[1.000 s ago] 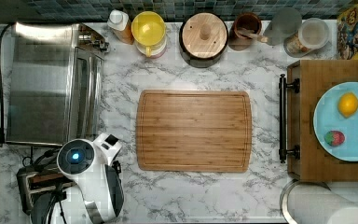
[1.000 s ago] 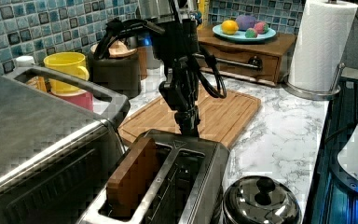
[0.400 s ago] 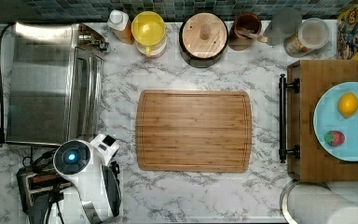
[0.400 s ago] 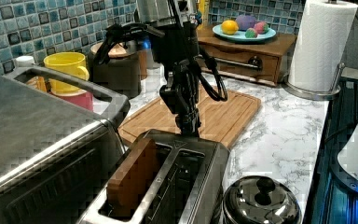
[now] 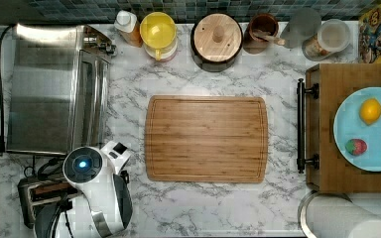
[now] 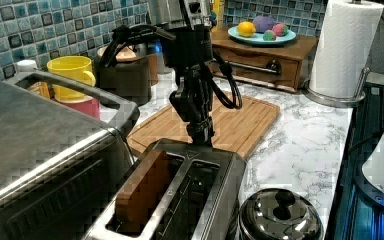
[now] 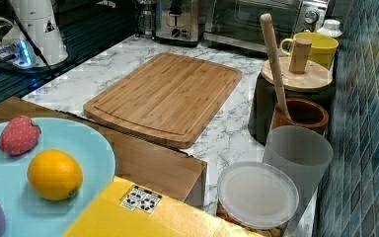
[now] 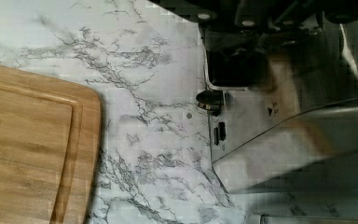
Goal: Turn on the toaster.
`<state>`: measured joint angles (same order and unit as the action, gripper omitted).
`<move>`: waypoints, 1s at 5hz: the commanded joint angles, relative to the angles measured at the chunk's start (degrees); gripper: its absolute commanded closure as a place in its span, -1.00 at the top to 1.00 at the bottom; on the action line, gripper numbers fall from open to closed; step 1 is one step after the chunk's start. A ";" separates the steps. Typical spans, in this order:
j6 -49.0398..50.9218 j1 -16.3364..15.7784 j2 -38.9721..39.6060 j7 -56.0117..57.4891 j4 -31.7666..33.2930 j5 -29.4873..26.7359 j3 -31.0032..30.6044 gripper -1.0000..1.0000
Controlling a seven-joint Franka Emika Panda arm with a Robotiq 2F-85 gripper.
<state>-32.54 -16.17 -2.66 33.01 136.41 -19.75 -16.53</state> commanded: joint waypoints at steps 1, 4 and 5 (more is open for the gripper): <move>-5.85 -0.58 11.55 -0.54 10.91 -3.61 -0.29 -1.00; -7.80 -0.32 19.81 1.03 13.17 -5.23 0.07 -1.00; -7.77 -0.59 19.80 1.10 13.18 -5.32 0.31 -1.00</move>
<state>-34.72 -15.14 3.78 33.43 135.29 -23.99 -15.04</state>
